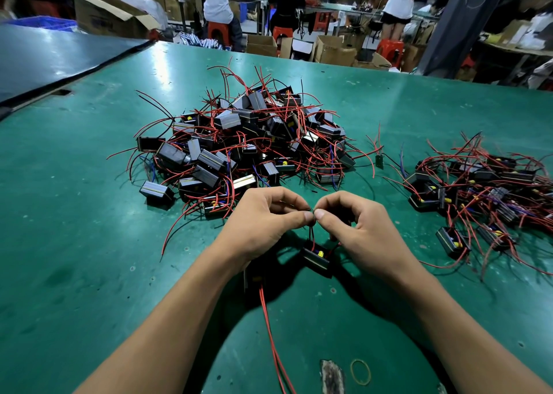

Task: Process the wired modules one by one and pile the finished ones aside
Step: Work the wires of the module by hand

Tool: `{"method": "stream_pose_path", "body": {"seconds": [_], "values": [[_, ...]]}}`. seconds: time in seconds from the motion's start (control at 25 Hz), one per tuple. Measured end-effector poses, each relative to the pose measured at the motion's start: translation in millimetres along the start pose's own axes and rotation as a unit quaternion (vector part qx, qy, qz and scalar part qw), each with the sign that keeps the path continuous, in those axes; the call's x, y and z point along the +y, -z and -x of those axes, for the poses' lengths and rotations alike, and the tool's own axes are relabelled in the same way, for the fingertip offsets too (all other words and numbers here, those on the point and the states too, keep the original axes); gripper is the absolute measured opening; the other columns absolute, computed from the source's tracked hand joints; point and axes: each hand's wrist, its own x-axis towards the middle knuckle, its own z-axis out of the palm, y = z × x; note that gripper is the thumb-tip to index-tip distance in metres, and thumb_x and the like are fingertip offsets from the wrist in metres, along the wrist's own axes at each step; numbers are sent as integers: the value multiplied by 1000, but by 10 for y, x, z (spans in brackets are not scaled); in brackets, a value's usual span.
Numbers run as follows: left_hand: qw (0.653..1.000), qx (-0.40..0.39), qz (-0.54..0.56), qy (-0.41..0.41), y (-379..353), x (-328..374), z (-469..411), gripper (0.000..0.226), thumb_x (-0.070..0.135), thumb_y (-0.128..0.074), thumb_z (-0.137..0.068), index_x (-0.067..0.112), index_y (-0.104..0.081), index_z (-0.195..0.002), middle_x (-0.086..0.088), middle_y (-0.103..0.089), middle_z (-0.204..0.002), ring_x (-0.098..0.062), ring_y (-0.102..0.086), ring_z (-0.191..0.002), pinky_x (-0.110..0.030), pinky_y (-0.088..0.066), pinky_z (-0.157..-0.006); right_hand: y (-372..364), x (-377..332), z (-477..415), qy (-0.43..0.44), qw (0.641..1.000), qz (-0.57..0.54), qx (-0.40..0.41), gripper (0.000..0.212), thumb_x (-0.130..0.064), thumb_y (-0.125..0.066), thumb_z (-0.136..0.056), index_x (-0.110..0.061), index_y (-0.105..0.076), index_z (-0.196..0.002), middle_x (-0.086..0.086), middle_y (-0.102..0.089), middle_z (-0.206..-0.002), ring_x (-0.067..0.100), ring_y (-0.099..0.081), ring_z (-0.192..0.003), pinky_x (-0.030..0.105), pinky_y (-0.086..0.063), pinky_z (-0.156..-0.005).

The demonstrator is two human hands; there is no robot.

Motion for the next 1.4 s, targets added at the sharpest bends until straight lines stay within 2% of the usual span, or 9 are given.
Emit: {"method": "stream_pose_path", "body": {"seconds": [0.28, 0.48, 0.64, 0.8, 0.92, 1.04, 1.2, 1.32, 1.4], "values": [[999, 17, -18, -26, -25, 1, 7, 9, 11, -82, -77, 14, -74, -79, -1, -75, -72, -4, -66, -64, -15, -51, -63, 11, 2, 8, 41, 998, 48, 16, 6, -29, -71, -88, -26, -71, -83, -16, -65, -72, 2, -56, -63, 19, -47, -60], [998, 23, -46, -35, -20, -9, -9, 9, 12, -81, -78, 18, -74, -79, -1, -76, -74, -8, -69, -69, -23, -55, -70, 34, -19, -10, 99, 987, 125, 29, 8, -27, -78, -87, -25, -71, -82, -14, -66, -74, 6, -60, -67, 11, -43, -63], [996, 1, -64, -61, -26, -4, -4, 7, 12, -80, -79, 14, -75, -83, 1, -76, -78, -9, -72, -74, -19, -56, -71, 28, -37, 0, 46, 995, 77, 31, 14, -21, -71, -92, -20, -72, -78, -8, -65, -68, 2, -54, -62, 14, -41, -60], [995, -16, -73, -67, -17, 11, 10, 10, 12, -81, -78, 13, -76, -86, 2, -76, -79, -6, -71, -74, -17, -54, -70, 44, -70, -14, -32, 999, 23, 2, 22, -26, -68, -94, -15, -72, -75, 8, -60, -65, 10, -47, -61, 33, -39, -59], [994, -22, -81, -65, -15, 15, 16, 12, 12, -82, -78, 13, -76, -88, 2, -77, -80, -6, -72, -75, -18, -54, -72, 69, -73, -30, -58, 998, 11, -4, 25, -30, -68, -93, -13, -72, -75, 2, -55, -63, 11, -45, -61, 33, -36, -60], [995, -9, -82, -62, -16, 17, 18, 10, 11, -80, -79, 12, -76, -88, 1, -77, -81, -8, -73, -77, -18, -55, -74, 103, -75, -34, -57, 998, 6, -10, 22, -31, -70, -91, -16, -75, -77, 2, -65, -66, 9, -53, -62, 29, -42, -63], [996, -2, -76, -45, -25, 16, 15, 9, 10, -80, -79, 10, -75, -86, -1, -77, -79, -10, -73, -75, -18, -55, -71, 101, -64, -19, -7, 998, 63, 20, 13, -27, -74, -89, -25, -74, -77, -4, -69, -69, 20, -60, -65, 33, -48, -64], [997, -2, -73, -40, -34, 17, 13, 9, 9, -81, -78, 9, -75, -86, -1, -76, -76, -6, -71, -69, -16, -54, -67, 92, -68, -11, 26, 996, 84, 29, 14, -25, -74, -89, -27, -72, -76, -12, -66, -67, 10, -57, -62, 26, -45, -62], [996, -7, -76, -46, -34, 17, 14, 9, 8, -80, -78, 9, -76, -86, 0, -76, -75, -4, -69, -67, -14, -52, -66, 84, -57, -17, 13, 997, 74, 17, 16, -26, -71, -91, -23, -73, -76, -5, -65, -66, 5, -53, -61, 25, -44, -62]]}}
